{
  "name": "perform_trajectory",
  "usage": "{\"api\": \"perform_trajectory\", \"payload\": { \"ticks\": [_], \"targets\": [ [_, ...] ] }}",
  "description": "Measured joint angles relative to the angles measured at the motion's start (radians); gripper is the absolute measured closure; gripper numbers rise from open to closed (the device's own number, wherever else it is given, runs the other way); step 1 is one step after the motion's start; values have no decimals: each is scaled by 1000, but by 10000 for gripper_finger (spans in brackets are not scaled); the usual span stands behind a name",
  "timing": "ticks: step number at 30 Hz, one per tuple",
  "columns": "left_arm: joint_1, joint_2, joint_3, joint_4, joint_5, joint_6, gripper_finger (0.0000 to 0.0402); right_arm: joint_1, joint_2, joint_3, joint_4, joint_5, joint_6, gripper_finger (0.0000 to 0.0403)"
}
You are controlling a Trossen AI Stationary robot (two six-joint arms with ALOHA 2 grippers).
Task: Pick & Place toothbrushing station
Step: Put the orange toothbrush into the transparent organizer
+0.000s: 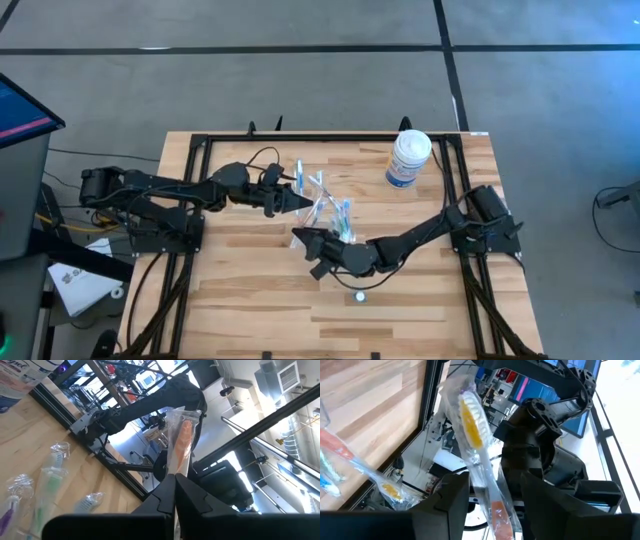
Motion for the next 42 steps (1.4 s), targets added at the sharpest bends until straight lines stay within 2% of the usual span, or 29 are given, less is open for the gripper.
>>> {"api": "perform_trajectory", "payload": {
  "ticks": [7, 11, 26, 42],
  "targets": [
    [0, 0, 0, 0, 5, 0, 401, -2, 0, 0, 6, -2, 0, 236],
    [0, 0, 0, 0, 5, 0, 401, -2, 0, 0, 1, -4, 22, 251],
    [0, 0, -1, -7, -2, 3, 402, 9, 0, 0, -10, -6, 33, 390],
    [20, 0, -1, 16, -14, 105, 402, 9, 0, 0, -5, 10, 139, 396]
  ]
}}
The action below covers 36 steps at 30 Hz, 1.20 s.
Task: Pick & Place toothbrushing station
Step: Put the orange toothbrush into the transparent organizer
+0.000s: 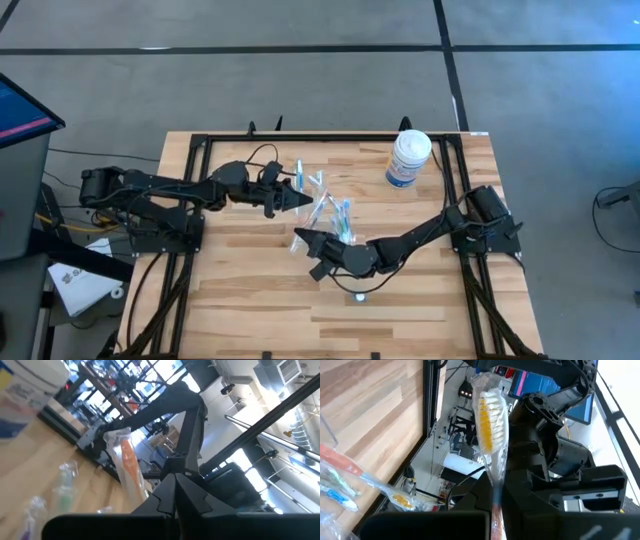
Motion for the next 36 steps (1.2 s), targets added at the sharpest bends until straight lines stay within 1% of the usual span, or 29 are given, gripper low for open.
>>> {"api": "perform_trajectory", "payload": {
  "ticks": [7, 9, 12, 16, 19, 22, 27, 30, 36],
  "targets": [
    [27, -14, 0, 22, -5, 86, 402, 0, -1, 0, 60, 34, 1, 396],
    [30, -20, 2, 39, -5, 113, 402, 0, -7, 0, 80, 40, 25, 396],
    [28, -45, 0, 34, -5, 155, 402, -2, -42, 0, 57, 42, 139, 396],
    [27, -79, 0, 29, -5, 209, 402, -10, -108, 0, -42, 37, 316, 396],
    [27, -100, 0, 30, -4, 238, 402, -11, -167, 0, -132, 27, 480, 396],
    [27, -109, 0, 32, -4, 258, 402, -10, -232, 0, -253, -26, 677, 396],
    [27, -108, 0, 30, -4, 258, 402, -30, -338, 0, -430, -218, 1001, 396],
    [27, -106, -1, 27, -4, 258, 402, -47, -380, 0, -490, -290, 1122, 396],
    [27, -106, -1, 28, -4, 260, 402, -64, -444, 0, -569, -360, 1278, 396]
  ]
}}
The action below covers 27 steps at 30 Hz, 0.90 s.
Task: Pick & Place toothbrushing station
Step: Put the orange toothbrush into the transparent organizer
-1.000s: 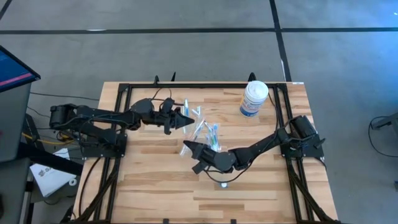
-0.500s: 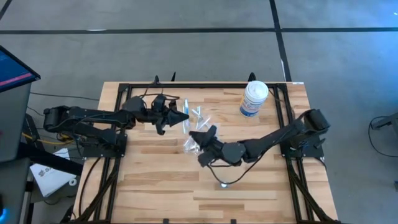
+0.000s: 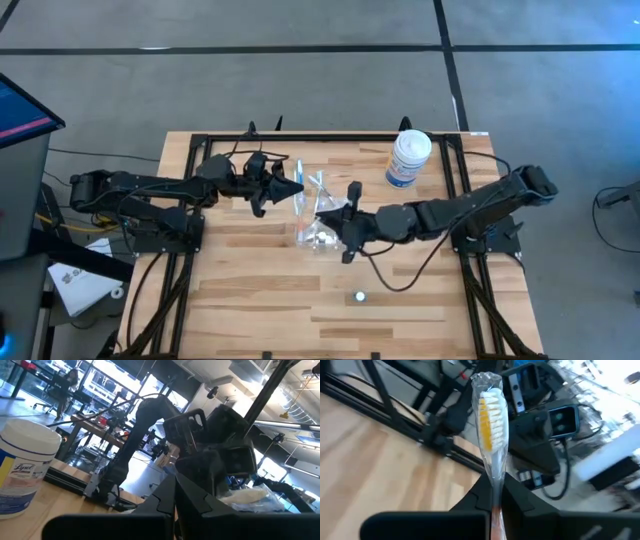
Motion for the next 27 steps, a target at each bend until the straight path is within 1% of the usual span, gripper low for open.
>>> {"api": "perform_trajectory", "payload": {
  "ticks": [3, 6, 8, 12, 16, 22, 27],
  "targets": [
    [0, 0, 0, 0, 0, 28, 402, 0, -26, 0, -20, -53, 62, 396],
    [0, 0, 0, -1, 3, 32, 402, 1, -58, 0, -41, -57, 100, 396],
    [0, 0, 0, -2, 22, 32, 402, 0, -77, -2, -72, -69, 141, 396],
    [0, 1, -1, -3, 47, 32, 402, -7, -141, -77, -37, -128, 209, 396],
    [0, 1, -1, -3, 51, 44, 401, -18, -222, -201, 62, -135, 245, 396],
    [0, 1, -1, -3, 50, 148, 401, -21, -332, -377, 264, -135, 308, 396],
    [0, 1, -1, -4, 50, 222, 401, -25, -358, -486, 407, -141, 377, 396]
  ]
}}
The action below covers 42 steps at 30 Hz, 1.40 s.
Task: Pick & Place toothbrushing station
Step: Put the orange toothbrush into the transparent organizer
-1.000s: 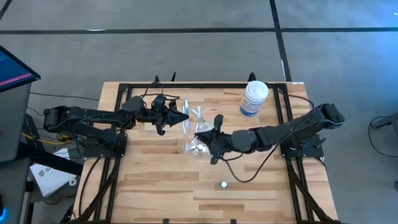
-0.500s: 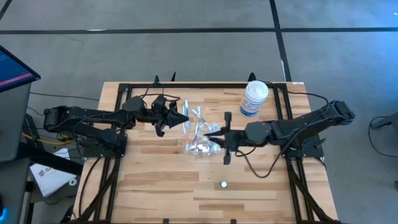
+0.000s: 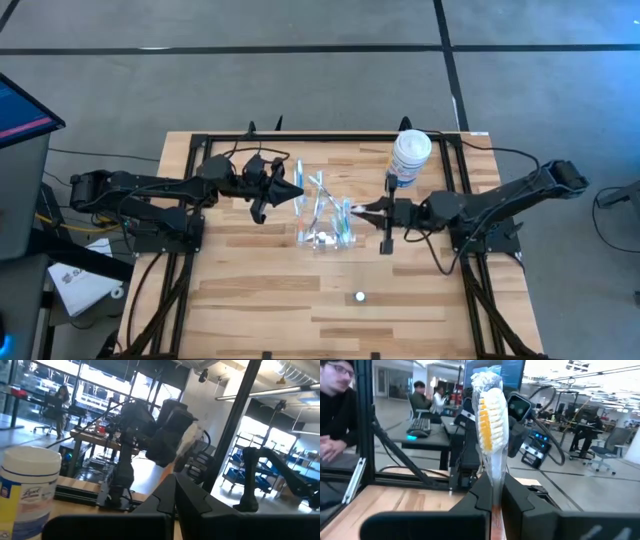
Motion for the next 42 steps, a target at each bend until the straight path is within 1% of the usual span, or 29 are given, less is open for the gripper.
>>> {"api": "perform_trajectory", "payload": {
  "ticks": [5, 8, 13, 16, 22, 25, 32, 38, 42],
  "targets": [
    [0, 0, 0, -32, 0, 44, 401, -7, 1, -74, 85, -20, 53, 395],
    [0, 0, 0, -66, -1, 45, 401, -22, 0, -120, 135, -18, 87, 396],
    [0, 1, 0, -114, -1, 50, 401, -44, 2, -202, 265, -20, 146, 397],
    [-5, 1, 0, -114, -3, 64, 401, -58, 21, -247, 340, -17, 182, 396],
    [-29, 1, 0, -113, -58, 120, 401, -64, 89, -299, 475, -19, 213, 396],
    [-40, 1, 0, -115, -78, 121, 401, -67, 129, -316, 543, -19, 228, 396],
    [-65, 1, 0, -119, -80, 123, 401, -75, 202, -317, 567, -19, 270, 396],
    [-85, 1, 0, -121, -80, 146, 401, -75, 285, -317, 648, -20, 283, 396],
    [-86, 1, 0, -123, -80, 147, 401, -85, 315, -317, 657, -42, 298, 396]
  ]
}}
